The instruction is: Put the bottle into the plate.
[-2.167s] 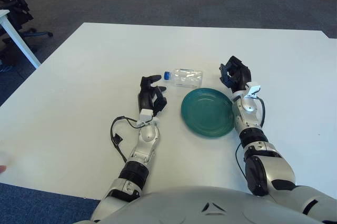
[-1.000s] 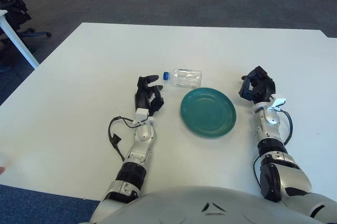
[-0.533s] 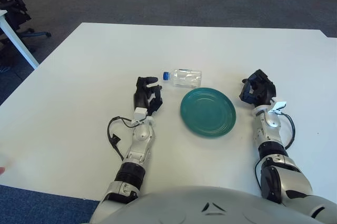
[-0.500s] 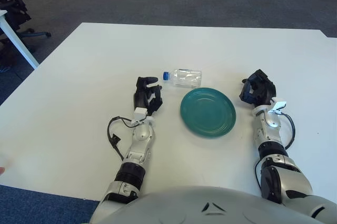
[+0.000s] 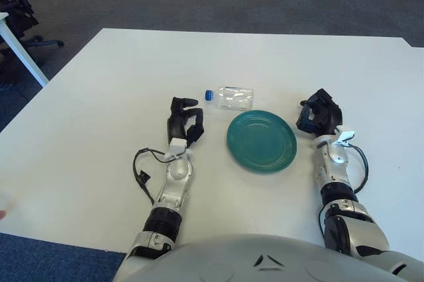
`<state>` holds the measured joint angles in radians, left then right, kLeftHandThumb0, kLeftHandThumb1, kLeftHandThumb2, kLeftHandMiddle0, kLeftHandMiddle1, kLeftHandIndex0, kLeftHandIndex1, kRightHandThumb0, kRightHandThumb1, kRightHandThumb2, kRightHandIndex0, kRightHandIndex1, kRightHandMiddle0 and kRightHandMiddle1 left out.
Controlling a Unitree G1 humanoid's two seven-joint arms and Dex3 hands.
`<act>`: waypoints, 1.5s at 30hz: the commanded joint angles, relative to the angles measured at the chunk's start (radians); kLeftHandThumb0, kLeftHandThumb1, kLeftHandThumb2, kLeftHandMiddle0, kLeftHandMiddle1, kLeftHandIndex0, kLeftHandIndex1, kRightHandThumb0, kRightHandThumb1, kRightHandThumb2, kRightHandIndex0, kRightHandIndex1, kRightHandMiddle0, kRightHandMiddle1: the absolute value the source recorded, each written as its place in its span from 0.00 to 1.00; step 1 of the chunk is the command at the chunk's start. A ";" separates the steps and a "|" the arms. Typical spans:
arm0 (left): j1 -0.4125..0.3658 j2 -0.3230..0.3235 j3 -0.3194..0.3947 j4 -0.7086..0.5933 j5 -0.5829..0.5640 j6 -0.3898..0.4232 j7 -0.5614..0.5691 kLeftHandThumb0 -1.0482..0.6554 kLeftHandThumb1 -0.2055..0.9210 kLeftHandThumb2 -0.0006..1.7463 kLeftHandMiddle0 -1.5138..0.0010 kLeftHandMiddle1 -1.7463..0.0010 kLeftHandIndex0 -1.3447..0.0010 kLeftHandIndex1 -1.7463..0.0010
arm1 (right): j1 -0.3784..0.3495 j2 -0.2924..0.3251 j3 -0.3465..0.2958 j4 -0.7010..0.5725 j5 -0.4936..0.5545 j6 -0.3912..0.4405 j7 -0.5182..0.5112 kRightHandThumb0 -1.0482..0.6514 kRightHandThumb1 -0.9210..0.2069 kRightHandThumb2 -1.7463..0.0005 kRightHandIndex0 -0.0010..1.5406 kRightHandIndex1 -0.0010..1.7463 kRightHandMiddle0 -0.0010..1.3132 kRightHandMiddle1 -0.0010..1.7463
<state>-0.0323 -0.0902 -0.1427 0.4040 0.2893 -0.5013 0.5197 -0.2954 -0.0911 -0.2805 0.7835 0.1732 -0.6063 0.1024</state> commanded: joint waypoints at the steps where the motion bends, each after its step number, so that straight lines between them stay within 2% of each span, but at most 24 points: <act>1: 0.053 0.088 -0.047 -0.009 0.275 0.048 0.165 0.17 1.00 0.33 0.76 0.46 0.89 0.34 | 0.014 0.015 0.013 0.009 -0.010 0.003 -0.011 0.30 0.67 0.15 0.67 1.00 0.56 1.00; 4: 0.044 0.138 -0.070 -0.054 0.401 0.108 0.211 0.11 1.00 0.35 0.83 0.59 0.96 0.38 | 0.010 0.020 0.016 0.027 -0.013 0.009 -0.016 0.30 0.67 0.14 0.67 1.00 0.56 1.00; 6: 0.036 0.154 -0.077 -0.065 0.441 0.128 0.226 0.06 1.00 0.35 0.85 0.71 0.98 0.47 | 0.007 0.022 0.018 0.037 -0.013 0.011 -0.017 0.30 0.67 0.14 0.67 1.00 0.56 1.00; 11: 0.027 0.168 -0.092 -0.076 0.495 0.161 0.260 0.03 1.00 0.35 0.86 0.81 1.00 0.54 | 0.002 0.024 0.020 0.051 -0.013 0.016 -0.026 0.30 0.68 0.14 0.67 1.00 0.56 1.00; 13: 0.022 0.178 -0.105 -0.096 0.535 0.188 0.276 0.01 1.00 0.35 0.89 0.86 1.00 0.63 | -0.002 0.025 0.018 0.065 -0.010 0.025 -0.032 0.30 0.68 0.14 0.67 1.00 0.57 1.00; 15: 0.020 0.185 -0.115 -0.114 0.554 0.207 0.281 0.01 1.00 0.35 0.92 0.91 1.00 0.74 | -0.007 0.026 0.017 0.075 -0.008 0.030 -0.038 0.45 0.79 0.08 0.65 0.93 0.58 1.00; 17: 0.020 0.189 -0.123 -0.137 0.566 0.225 0.279 0.00 1.00 0.36 0.94 0.94 1.00 0.80 | -0.012 0.027 0.017 0.085 -0.009 0.034 -0.046 0.55 0.87 0.05 0.63 0.88 0.59 1.00; 20: 0.022 0.194 -0.133 -0.168 0.579 0.248 0.273 0.00 1.00 0.36 0.97 0.97 1.00 0.88 | -0.018 0.028 0.017 0.097 -0.012 0.037 -0.059 0.59 0.90 0.03 0.63 0.86 0.59 1.00; 23: 0.006 0.233 -0.164 -0.235 0.699 0.320 0.290 0.00 1.00 0.38 0.99 0.99 1.00 0.96 | -0.027 0.020 0.026 0.121 -0.029 0.048 -0.077 0.61 0.92 0.03 0.63 0.84 0.60 1.00; 27: -0.050 0.277 -0.189 -0.252 0.820 0.406 0.296 0.00 1.00 0.42 1.00 1.00 1.00 0.99 | -0.039 0.013 0.026 0.154 -0.038 0.052 -0.089 0.61 0.93 0.02 0.63 0.84 0.60 1.00; 33: -0.115 0.308 -0.218 -0.233 0.892 0.471 0.295 0.00 1.00 0.49 1.00 1.00 1.00 1.00 | -0.053 0.011 0.023 0.189 -0.041 0.053 -0.098 0.61 0.93 0.02 0.63 0.83 0.61 1.00; 39: -0.262 0.313 -0.245 -0.130 0.878 0.509 0.198 0.00 1.00 0.51 0.99 0.99 1.00 1.00 | -0.050 0.013 0.027 0.198 -0.045 0.047 -0.108 0.61 0.93 0.02 0.64 0.83 0.61 1.00; 45: -0.351 0.339 -0.261 -0.083 0.826 0.480 0.099 0.00 1.00 0.48 0.98 0.99 0.99 1.00 | -0.044 0.017 0.034 0.192 -0.051 0.049 -0.121 0.61 0.94 0.02 0.64 0.83 0.61 1.00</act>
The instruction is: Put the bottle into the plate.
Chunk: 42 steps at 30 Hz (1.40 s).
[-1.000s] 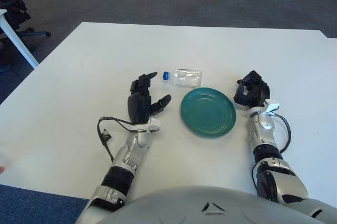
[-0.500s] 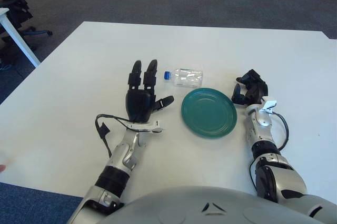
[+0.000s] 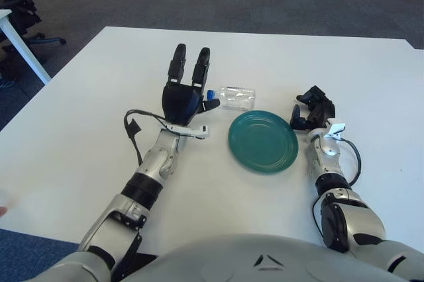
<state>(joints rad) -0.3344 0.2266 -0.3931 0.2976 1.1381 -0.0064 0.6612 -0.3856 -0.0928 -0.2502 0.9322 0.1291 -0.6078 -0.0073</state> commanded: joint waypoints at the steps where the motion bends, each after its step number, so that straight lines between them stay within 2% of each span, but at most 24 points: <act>1: -0.076 0.027 -0.012 0.031 -0.035 -0.024 -0.068 0.00 1.00 0.48 0.98 0.99 0.99 0.99 | 0.048 0.019 0.005 0.042 -0.006 0.051 -0.012 0.61 0.94 0.02 0.64 0.83 0.61 1.00; 10: -0.209 0.040 -0.044 0.066 -0.083 -0.055 -0.224 0.00 1.00 0.43 0.97 0.99 0.97 0.98 | 0.052 0.020 0.007 0.046 0.001 0.051 -0.004 0.61 0.95 0.01 0.64 0.83 0.62 1.00; 12: -0.230 0.036 -0.054 0.087 -0.088 -0.057 -0.242 0.00 1.00 0.43 0.96 0.99 0.96 0.97 | 0.053 0.022 0.007 0.048 0.001 0.050 -0.003 0.61 0.95 0.01 0.64 0.83 0.62 1.00; 17: -0.283 0.018 -0.084 0.163 -0.099 -0.068 -0.263 0.00 1.00 0.42 0.94 1.00 0.99 0.89 | 0.055 0.029 0.007 0.051 0.004 0.046 0.000 0.61 0.95 0.01 0.64 0.83 0.62 1.00; 22: -0.341 -0.006 -0.122 0.252 -0.118 -0.098 -0.292 0.00 1.00 0.42 0.94 1.00 1.00 0.86 | 0.059 0.037 0.005 0.050 0.007 0.035 -0.002 0.61 0.95 0.01 0.64 0.83 0.62 1.00; 31: -0.368 -0.020 -0.149 0.285 -0.156 -0.132 -0.339 0.00 1.00 0.42 0.93 1.00 1.00 0.85 | 0.071 0.045 0.019 0.041 -0.015 0.026 -0.031 0.61 0.95 0.01 0.65 0.83 0.62 1.00; 42: -0.369 -0.034 -0.163 0.291 -0.215 -0.169 -0.431 0.00 1.00 0.42 0.92 0.99 1.00 0.84 | 0.086 0.064 0.028 0.011 -0.019 0.065 -0.048 0.61 0.95 0.01 0.65 0.81 0.63 1.00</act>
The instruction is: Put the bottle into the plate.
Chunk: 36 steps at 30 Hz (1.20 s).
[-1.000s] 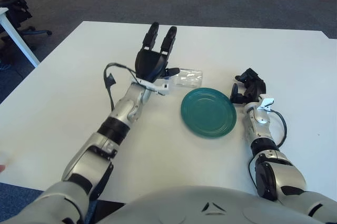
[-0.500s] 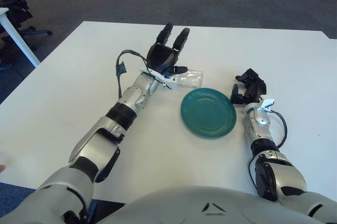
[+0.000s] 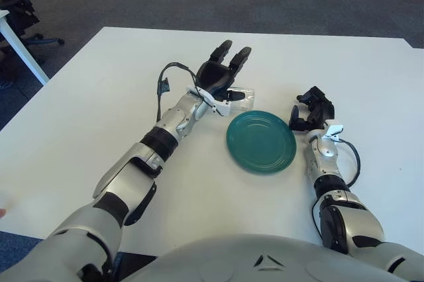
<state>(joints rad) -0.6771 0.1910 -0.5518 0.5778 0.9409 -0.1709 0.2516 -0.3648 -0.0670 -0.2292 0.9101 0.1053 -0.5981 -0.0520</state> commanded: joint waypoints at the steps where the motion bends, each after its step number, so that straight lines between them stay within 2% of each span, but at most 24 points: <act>1: -0.034 -0.007 -0.009 0.024 -0.023 -0.005 -0.039 0.00 1.00 0.42 0.92 0.99 1.00 0.84 | 0.066 0.039 0.009 0.030 0.002 0.063 -0.006 0.61 0.95 0.01 0.65 0.81 0.63 1.00; 14: -0.069 -0.048 -0.028 0.107 -0.052 -0.003 -0.103 0.00 1.00 0.40 0.90 0.99 1.00 0.79 | 0.083 0.050 0.022 -0.004 -0.011 0.082 -0.036 0.61 0.95 0.00 0.64 0.84 0.62 1.00; 27: -0.094 -0.084 -0.049 0.233 -0.073 -0.018 -0.066 0.00 1.00 0.40 0.89 0.99 1.00 0.78 | 0.105 0.058 0.031 -0.025 -0.036 0.071 -0.105 0.61 0.96 0.00 0.65 0.83 0.62 1.00; 36: -0.117 -0.098 -0.057 0.300 -0.076 -0.019 -0.049 0.00 1.00 0.41 0.88 0.99 1.00 0.78 | 0.126 0.067 0.030 -0.052 -0.028 0.071 -0.102 0.62 0.96 0.00 0.65 0.83 0.62 1.00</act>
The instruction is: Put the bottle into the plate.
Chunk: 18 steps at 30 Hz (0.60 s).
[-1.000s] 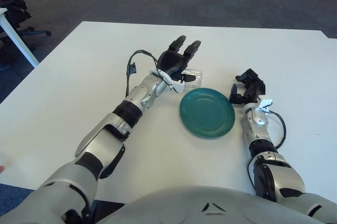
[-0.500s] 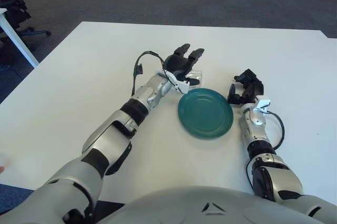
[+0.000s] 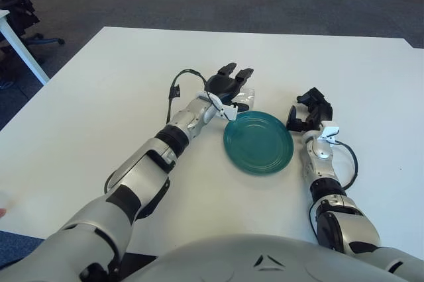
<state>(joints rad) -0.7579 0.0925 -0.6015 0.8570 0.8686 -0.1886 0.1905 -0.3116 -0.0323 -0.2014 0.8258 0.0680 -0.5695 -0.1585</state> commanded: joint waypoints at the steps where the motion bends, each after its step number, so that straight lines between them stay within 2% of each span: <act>1: -0.041 -0.002 -0.010 0.034 -0.003 -0.001 0.013 0.00 1.00 0.41 0.88 0.99 1.00 0.78 | 0.075 0.033 -0.001 0.030 0.015 0.040 0.012 0.62 0.96 0.00 0.65 0.83 0.62 1.00; 18: -0.081 -0.049 -0.060 0.251 0.003 -0.023 0.065 0.00 1.00 0.40 0.89 1.00 1.00 0.81 | 0.106 0.034 -0.023 0.020 0.047 0.006 0.061 0.61 0.95 0.00 0.64 0.84 0.62 1.00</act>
<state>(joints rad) -0.8173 0.0529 -0.6444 1.0623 0.8689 -0.2065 0.2357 -0.2902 -0.0245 -0.2174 0.8041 0.0997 -0.5910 -0.1034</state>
